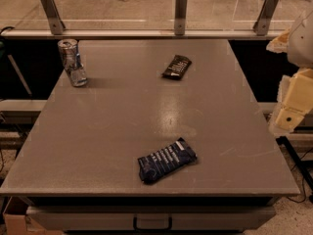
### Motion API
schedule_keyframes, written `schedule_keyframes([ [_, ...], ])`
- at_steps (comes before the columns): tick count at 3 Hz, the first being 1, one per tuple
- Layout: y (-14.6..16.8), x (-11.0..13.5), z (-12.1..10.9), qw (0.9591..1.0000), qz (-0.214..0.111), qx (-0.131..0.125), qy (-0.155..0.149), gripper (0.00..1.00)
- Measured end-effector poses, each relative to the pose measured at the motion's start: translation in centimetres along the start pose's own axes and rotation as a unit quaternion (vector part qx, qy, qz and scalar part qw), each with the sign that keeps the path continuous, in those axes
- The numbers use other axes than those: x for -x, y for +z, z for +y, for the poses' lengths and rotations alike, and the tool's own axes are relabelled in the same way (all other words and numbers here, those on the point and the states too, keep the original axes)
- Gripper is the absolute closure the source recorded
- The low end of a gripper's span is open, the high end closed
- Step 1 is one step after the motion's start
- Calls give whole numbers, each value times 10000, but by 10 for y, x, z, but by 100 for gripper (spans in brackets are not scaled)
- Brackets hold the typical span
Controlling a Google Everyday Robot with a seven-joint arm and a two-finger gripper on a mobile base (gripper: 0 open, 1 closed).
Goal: Move redbull can near rxbar blueberry
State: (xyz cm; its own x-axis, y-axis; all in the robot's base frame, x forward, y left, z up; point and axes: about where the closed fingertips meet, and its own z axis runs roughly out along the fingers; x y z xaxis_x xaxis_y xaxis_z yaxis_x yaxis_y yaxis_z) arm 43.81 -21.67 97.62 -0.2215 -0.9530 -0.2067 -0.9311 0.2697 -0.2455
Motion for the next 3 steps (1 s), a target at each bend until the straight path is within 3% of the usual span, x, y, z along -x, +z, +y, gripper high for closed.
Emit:
schedule_keyframes([
  [1, 0, 0, 0, 10000, 0, -1, 0, 0],
  [2, 15, 25, -7, 9999, -82, 94, -72, 0],
  [3, 51, 83, -28, 9979, -587, 199, -197, 0],
])
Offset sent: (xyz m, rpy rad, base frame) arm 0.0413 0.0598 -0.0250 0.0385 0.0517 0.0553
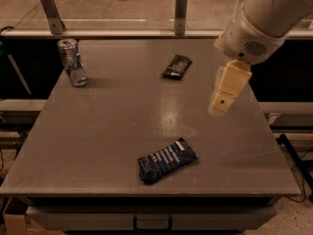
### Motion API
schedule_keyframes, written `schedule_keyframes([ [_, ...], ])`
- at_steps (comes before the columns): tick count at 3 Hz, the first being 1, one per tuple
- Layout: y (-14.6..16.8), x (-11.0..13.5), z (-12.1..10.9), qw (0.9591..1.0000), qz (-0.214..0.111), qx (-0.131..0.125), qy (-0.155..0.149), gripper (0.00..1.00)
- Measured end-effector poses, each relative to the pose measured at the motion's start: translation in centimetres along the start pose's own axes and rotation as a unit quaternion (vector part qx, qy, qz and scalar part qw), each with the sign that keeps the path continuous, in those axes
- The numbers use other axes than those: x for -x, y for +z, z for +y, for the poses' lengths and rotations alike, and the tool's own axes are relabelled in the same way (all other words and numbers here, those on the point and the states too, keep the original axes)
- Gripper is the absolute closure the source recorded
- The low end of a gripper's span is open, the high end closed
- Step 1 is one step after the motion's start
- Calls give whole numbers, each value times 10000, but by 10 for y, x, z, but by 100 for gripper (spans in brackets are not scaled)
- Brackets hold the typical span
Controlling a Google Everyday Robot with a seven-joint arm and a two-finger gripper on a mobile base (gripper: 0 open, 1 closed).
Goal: Move redbull can near rxbar blueberry
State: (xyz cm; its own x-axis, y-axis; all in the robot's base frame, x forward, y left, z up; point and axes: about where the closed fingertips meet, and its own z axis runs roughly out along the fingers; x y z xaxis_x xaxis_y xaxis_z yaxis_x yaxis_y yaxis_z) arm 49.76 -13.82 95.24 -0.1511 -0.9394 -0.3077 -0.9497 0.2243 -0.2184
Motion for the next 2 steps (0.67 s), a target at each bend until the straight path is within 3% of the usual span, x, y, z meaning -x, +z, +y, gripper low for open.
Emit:
schedule_keyframes([
  [1, 39, 74, -36, 9961, -854, -157, -171, 0],
  [2, 39, 74, -35, 9961, -847, -148, -174, 0],
])
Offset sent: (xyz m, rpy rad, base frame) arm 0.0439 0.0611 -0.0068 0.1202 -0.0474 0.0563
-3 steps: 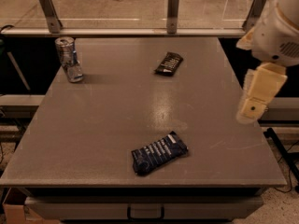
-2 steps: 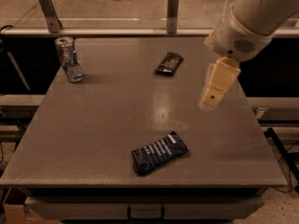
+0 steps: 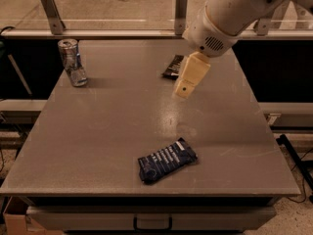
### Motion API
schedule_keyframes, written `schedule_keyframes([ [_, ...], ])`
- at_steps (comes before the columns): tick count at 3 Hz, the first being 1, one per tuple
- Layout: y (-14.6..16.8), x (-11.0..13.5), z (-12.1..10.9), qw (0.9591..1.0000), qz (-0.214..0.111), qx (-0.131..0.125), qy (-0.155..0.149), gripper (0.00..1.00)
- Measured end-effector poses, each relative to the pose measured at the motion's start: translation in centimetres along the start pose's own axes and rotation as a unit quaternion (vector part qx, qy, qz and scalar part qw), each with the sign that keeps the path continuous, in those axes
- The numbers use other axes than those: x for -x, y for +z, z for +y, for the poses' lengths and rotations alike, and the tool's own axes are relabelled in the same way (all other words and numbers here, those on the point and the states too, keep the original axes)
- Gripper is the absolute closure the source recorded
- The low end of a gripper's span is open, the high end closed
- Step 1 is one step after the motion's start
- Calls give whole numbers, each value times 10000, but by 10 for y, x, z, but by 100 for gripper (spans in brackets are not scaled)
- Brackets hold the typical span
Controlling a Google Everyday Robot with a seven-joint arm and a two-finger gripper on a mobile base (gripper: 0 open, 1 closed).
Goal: Move redbull can near rxbar blueberry
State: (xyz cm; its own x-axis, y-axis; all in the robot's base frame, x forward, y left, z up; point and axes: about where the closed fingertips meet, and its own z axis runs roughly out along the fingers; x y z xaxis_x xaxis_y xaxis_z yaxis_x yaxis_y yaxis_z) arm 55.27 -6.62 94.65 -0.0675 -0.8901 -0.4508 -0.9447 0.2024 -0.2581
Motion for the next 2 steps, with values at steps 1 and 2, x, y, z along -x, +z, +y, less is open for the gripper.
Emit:
schedule_keyframes([
  [1, 5, 2, -8, 9994, -286, -89, 171, 0],
  [2, 38, 47, -37, 9945, -1039, -136, 66, 0],
])
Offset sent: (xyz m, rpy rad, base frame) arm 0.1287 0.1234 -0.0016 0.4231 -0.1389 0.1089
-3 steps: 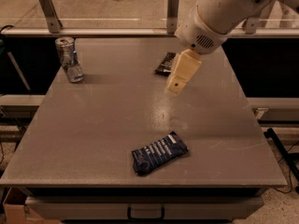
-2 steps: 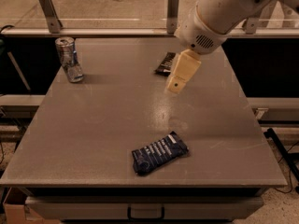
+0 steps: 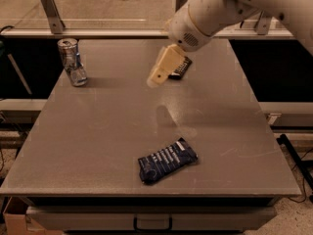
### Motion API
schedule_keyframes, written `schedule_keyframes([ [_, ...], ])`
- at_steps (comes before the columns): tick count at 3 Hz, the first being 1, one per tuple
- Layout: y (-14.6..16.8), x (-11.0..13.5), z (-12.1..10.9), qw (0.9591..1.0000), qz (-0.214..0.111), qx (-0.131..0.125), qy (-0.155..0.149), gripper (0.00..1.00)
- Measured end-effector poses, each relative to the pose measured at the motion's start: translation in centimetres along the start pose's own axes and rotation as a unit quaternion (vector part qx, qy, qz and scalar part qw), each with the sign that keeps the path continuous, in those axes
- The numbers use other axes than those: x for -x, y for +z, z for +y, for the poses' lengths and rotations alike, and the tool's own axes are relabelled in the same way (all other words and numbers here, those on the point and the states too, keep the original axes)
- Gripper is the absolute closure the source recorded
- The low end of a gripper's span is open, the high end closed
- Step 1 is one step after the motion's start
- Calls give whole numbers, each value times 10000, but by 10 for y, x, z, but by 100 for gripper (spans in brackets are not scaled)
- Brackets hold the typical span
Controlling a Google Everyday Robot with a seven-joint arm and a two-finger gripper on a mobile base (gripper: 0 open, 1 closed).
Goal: Move redbull can near rxbar blueberry
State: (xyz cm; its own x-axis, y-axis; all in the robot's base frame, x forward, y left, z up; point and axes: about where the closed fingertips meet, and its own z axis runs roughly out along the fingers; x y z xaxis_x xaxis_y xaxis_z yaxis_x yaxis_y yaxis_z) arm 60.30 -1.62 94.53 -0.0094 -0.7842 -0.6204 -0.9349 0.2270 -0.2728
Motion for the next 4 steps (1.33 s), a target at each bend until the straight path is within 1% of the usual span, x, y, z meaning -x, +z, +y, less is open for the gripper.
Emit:
schedule_keyframes([
  [1, 64, 59, -27, 9940, -1027, 326, -200, 0],
  [2, 121, 113, -26, 9822, -1667, 791, -364, 0],
  [3, 166, 146, -19, 9726, -2028, 1086, -336, 0],
  [4, 194, 162, -7, 9673, -2155, 1328, -166, 16],
])
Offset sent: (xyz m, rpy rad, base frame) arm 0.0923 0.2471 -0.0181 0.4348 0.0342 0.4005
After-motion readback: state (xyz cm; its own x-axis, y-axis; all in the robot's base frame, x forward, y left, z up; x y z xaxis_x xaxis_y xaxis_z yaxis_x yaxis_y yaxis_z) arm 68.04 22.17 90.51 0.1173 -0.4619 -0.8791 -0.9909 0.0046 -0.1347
